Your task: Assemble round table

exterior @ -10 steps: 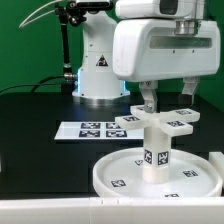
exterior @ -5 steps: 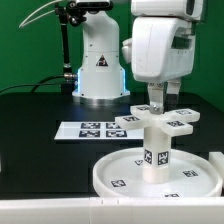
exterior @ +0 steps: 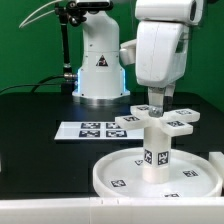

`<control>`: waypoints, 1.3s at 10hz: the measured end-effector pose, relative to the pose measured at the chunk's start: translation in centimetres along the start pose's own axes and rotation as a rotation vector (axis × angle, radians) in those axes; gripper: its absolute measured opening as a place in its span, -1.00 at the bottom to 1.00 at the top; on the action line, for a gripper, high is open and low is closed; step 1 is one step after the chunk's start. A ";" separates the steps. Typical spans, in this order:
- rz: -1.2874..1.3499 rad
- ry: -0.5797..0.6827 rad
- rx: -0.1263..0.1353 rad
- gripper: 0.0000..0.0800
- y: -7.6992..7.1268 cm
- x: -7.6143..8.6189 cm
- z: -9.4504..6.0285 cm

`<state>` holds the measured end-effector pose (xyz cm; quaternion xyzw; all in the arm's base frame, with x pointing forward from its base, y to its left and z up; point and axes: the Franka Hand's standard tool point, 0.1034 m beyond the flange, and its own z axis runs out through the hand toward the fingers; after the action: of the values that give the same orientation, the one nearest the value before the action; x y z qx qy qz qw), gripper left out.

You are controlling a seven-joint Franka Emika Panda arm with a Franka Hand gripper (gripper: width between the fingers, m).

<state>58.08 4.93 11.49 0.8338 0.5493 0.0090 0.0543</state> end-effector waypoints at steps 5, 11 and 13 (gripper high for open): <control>0.022 -0.007 0.003 0.62 -0.2 -0.1 0.3; 0.035 -0.014 0.011 0.62 -0.4 -0.4 0.8; 0.037 -0.016 0.012 0.62 -0.4 -0.4 0.9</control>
Offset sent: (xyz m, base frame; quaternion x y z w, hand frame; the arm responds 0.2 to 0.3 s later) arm -0.0044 0.0050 -0.0028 -0.0015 0.0041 0.0022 1.0000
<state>57.57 4.62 10.53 0.8441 0.5335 -0.0001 0.0533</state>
